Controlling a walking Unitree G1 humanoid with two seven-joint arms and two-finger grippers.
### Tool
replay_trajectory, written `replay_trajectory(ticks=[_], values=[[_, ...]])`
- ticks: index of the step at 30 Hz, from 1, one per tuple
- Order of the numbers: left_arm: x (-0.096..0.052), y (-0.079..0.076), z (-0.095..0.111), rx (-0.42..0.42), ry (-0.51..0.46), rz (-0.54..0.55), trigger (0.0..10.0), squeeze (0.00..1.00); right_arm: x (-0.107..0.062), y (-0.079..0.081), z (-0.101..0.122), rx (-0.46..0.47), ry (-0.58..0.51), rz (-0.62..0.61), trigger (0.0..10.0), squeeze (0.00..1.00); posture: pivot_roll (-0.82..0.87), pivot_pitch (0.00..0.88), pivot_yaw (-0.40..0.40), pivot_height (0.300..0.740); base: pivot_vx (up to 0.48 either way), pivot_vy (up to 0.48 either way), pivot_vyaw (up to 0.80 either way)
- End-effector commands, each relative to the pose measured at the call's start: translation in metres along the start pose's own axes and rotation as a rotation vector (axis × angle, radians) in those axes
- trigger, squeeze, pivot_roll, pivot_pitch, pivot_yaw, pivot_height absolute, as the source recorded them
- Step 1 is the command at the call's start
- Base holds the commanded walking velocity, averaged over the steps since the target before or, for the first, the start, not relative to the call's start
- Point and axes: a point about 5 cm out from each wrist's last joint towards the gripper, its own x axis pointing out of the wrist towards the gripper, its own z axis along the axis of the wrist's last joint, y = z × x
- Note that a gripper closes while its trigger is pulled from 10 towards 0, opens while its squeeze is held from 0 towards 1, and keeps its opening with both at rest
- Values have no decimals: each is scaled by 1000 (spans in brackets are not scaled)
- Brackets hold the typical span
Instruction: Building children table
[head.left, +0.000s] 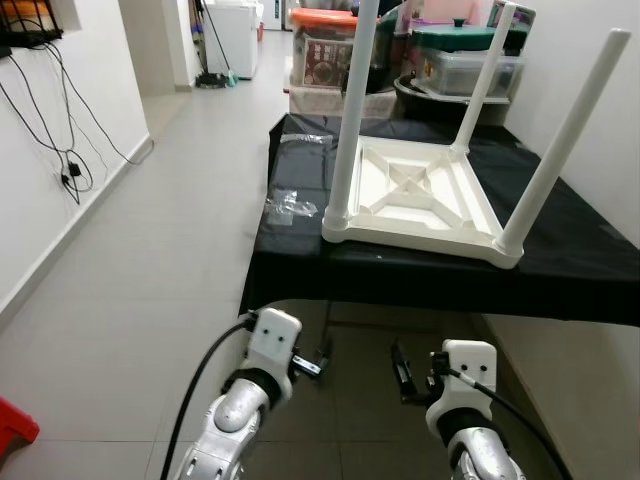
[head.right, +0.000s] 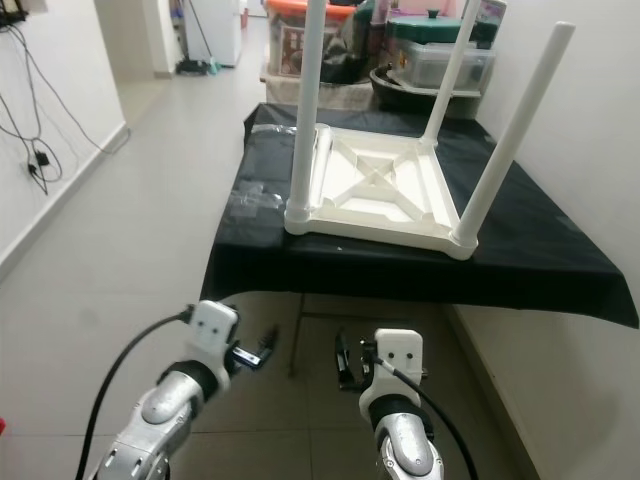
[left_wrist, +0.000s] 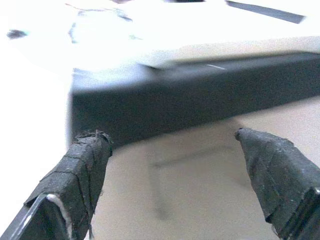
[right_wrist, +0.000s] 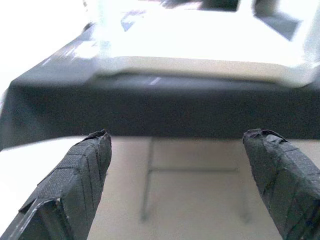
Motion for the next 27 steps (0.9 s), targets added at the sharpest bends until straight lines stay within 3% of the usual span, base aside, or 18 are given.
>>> replay_trajectory(ticks=[1,4,8,15,27], values=[[3,15,5,18,-25,77,10000,0,1,-14,8,-10,-49,-75,10000,0,77,0,-105,740,0,0,0],[7,27,9,21,-40,121,10000,0,4,-21,9,-14,-58,-106,10000,0,79,0,-100,740,0,0,0],[7,26,10,16,-46,113,10000,0,4,-20,9,-13,-55,-101,10000,0,81,0,-102,740,122,0,0],[3,5,12,-8,-62,6,10000,0,0,0,-1,15,-13,-9,10000,0,81,0,-99,740,245,0,0],[5,1,11,-17,-68,-7,10000,0,0,6,-7,3,7,19,10000,0,84,0,-100,740,268,0,0]])
